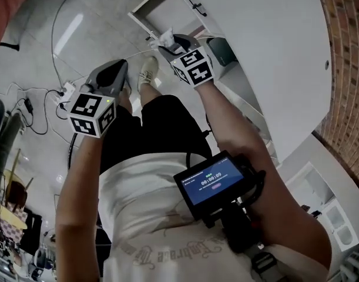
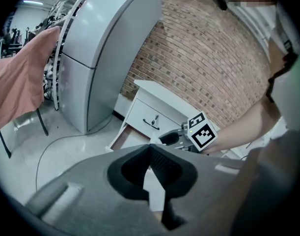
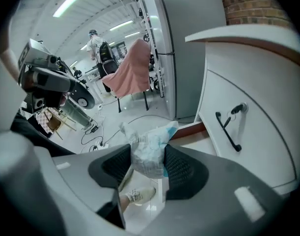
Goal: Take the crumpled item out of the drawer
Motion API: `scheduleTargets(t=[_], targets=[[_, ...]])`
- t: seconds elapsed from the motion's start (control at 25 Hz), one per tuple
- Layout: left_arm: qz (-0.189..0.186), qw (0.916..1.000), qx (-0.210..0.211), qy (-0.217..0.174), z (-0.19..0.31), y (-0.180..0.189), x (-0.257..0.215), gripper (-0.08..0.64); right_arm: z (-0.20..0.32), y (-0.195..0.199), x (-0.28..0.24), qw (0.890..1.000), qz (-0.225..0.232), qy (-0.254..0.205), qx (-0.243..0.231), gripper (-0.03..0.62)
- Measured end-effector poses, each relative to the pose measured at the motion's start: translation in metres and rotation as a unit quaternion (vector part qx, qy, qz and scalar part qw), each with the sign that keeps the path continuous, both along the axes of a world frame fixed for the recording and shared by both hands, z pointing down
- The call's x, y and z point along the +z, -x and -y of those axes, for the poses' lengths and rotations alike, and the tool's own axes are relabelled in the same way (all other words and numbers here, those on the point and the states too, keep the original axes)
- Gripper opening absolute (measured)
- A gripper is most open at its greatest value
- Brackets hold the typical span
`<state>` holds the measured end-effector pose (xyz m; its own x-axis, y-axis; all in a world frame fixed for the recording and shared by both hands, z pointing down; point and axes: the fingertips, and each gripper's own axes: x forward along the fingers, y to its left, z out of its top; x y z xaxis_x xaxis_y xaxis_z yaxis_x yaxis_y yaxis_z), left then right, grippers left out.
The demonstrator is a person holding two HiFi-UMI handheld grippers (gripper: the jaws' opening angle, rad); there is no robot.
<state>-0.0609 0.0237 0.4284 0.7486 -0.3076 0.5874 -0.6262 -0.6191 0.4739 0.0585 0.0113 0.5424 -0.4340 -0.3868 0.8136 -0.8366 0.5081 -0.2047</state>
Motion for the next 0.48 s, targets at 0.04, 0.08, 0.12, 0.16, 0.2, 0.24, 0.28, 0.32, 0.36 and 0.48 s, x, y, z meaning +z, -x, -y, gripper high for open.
scheduleTargets(t=[0.04, 0.08, 0.12, 0.16, 0.2, 0.24, 0.28, 0.32, 0.36, 0.48], targets=[[0.000, 1.0000, -0.001, -0.004, 0.000, -0.001, -0.008, 0.003, 0.000, 0.000, -0.009, 1.000, 0.006, -0.006, 0.001, 0.222], [-0.001, 1.0000, 0.000, -0.008, -0.001, -0.003, -0.017, 0.003, -0.001, 0.000, -0.019, 1.000, 0.011, -0.012, 0.002, 0.221], [-0.001, 0.9999, 0.002, -0.012, -0.003, -0.004, -0.026, 0.003, -0.001, 0.001, -0.029, 1.000, 0.016, -0.016, 0.003, 0.220], [-0.002, 0.9999, 0.005, -0.016, -0.005, -0.006, -0.036, 0.003, -0.002, 0.001, -0.039, 1.000, 0.021, -0.021, 0.005, 0.219], [-0.003, 0.9997, 0.010, -0.021, -0.008, -0.010, -0.045, 0.003, -0.003, -0.001, -0.049, 0.999, 0.025, -0.027, 0.007, 0.218], [-0.004, 0.9995, 0.015, -0.026, -0.010, -0.014, -0.055, 0.003, -0.004, -0.004, -0.059, 0.999, 0.028, -0.032, 0.010, 0.218], [-0.005, 0.9993, 0.018, -0.031, -0.011, -0.018, -0.063, 0.003, -0.004, -0.007, -0.068, 0.999, 0.031, -0.038, 0.014, 0.218], [-0.007, 0.9991, 0.019, -0.036, -0.011, -0.020, -0.070, 0.003, -0.003, -0.010, -0.076, 0.998, 0.035, -0.043, 0.019, 0.216], [-0.010, 0.9990, 0.017, -0.040, -0.011, -0.021, -0.075, 0.003, -0.002, -0.011, -0.083, 0.998, 0.037, -0.048, 0.024, 0.216], [-0.020, 0.9989, 0.007, -0.042, -0.009, -0.017, -0.087, 0.003, -0.002, -0.012, -0.099, 0.997, 0.041, -0.058, 0.029, 0.216]])
